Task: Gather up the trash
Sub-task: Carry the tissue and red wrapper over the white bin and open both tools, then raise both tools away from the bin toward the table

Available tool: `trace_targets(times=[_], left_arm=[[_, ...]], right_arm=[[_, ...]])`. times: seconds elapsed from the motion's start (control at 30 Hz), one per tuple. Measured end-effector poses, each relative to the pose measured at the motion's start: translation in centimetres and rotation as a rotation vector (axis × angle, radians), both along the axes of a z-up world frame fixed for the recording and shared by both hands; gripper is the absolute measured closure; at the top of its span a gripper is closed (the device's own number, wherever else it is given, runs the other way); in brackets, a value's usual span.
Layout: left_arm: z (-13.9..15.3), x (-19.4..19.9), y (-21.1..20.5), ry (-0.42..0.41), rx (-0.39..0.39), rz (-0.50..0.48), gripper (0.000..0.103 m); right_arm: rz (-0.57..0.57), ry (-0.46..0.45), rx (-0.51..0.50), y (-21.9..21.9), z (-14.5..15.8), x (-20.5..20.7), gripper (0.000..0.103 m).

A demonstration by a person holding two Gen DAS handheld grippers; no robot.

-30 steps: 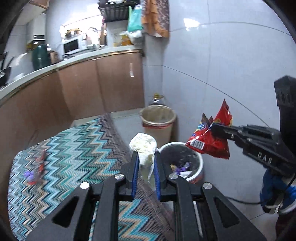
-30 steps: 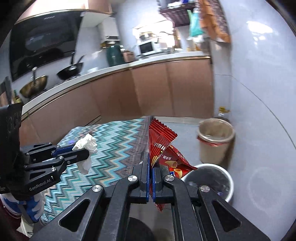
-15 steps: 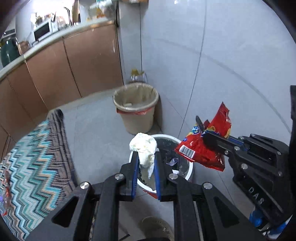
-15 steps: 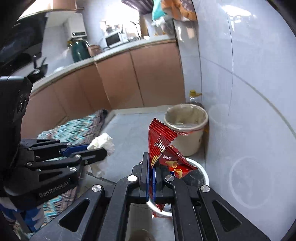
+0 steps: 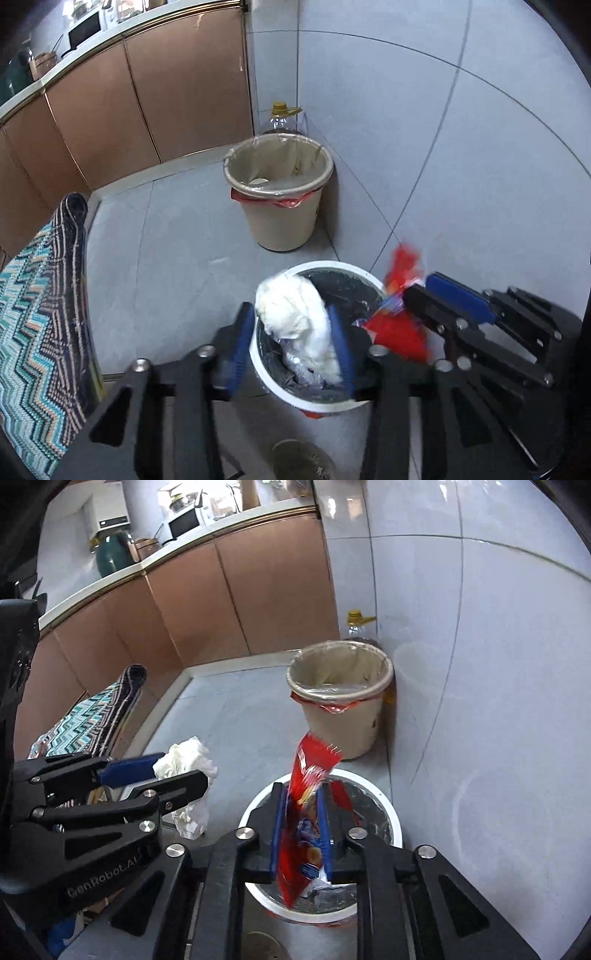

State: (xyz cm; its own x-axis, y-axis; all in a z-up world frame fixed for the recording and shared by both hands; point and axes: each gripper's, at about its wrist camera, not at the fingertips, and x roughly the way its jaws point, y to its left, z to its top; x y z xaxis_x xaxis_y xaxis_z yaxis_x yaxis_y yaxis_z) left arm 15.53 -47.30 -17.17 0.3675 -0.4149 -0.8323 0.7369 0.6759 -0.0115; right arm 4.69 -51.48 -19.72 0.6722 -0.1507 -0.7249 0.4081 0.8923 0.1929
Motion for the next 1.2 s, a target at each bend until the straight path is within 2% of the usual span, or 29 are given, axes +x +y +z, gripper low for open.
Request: trace_targets(times=[0.13, 0.33, 0.53, 0.7, 0.9, 1.03, 1.2], left_arm=[[0.4, 0.6, 0.6, 0.013, -0.029, 0.005, 0.054], [2.4, -0.4, 2.2, -0.037, -0.056, 0.004, 0.054], [6.9, -2.8, 6.0, -0.102, -0.082, -0.056, 0.054], [13.2, -4.0, 11.8, -0.217, -0.118, -0.075, 0.053], [19.7, -4.5, 19.9, -0.34, -0.147, 0.003, 0.051], [22.2, -4.6, 25.2, -0.366, -0.192, 0.075, 0.05], [23.7, -5.3, 31.4, -0.396, -0.225, 0.151, 0.049]], right_arm=[[-0.021, 0.003, 0.0, -0.4, 0.0, -0.3, 0.077], [-0.031, -0.015, -0.004, 0.5, 1.3, -1.1, 0.075], [0.007, -0.067, -0.034, 3.0, 4.5, -2.6, 0.075], [0.063, -0.128, -0.073, 6.2, 7.8, -4.2, 0.072], [0.137, -0.181, -0.1, 10.3, 10.6, -5.3, 0.071], [0.204, -0.214, -0.122, 13.5, 12.5, -5.6, 0.071], [0.274, -0.26, -0.148, 17.6, 15.3, -5.8, 0.067]])
